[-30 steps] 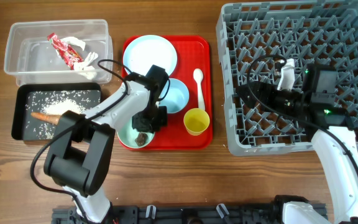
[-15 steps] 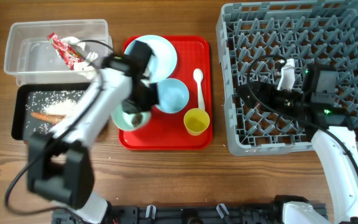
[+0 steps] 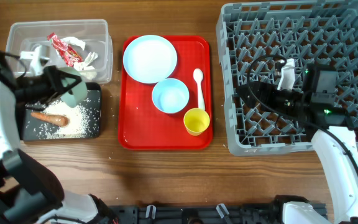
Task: Sort waste into correct bins and load items into the dishwasher rack
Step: 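Tip the green bowl over the black tray to dump the lump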
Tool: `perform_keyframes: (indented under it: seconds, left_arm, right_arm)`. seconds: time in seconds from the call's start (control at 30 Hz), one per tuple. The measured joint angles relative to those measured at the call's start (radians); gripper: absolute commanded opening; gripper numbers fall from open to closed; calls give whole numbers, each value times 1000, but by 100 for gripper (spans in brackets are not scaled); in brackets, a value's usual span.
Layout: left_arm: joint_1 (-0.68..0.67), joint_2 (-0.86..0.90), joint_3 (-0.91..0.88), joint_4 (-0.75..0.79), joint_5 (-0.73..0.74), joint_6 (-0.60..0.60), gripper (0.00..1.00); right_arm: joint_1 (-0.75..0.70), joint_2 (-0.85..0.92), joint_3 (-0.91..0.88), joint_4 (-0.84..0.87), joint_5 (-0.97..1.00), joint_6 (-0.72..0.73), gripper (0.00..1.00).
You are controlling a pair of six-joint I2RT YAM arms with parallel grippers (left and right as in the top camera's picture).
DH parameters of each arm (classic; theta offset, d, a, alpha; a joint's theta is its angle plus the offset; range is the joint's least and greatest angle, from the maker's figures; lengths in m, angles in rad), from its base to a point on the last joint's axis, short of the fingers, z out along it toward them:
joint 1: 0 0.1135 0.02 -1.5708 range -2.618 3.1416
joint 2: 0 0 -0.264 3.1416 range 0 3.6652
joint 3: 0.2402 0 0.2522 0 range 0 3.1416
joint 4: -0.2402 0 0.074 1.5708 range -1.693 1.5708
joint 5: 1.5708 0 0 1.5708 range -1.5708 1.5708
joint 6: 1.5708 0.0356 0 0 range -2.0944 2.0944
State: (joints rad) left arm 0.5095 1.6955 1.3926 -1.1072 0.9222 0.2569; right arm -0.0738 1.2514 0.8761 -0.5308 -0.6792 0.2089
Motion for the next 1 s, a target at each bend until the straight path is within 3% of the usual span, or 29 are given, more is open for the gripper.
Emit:
perform_keyframes:
  seconds: [0.27, 0.43, 0.6, 1.0]
  left_arm:
    - [118, 197, 0, -9, 269, 246, 4]
    - [155, 289, 0, -30, 357, 291, 4]
    - [192, 328, 0, -47, 389, 298, 4]
    - [258, 336, 0, -47, 432, 170, 4]
  right_arm:
    - [0, 0, 0, -2, 0, 0, 100]
    - [0, 0, 0, -2, 0, 0, 100]
    - [0, 0, 0, -2, 0, 0, 100]
    - [0, 0, 0, -2, 0, 0, 100]
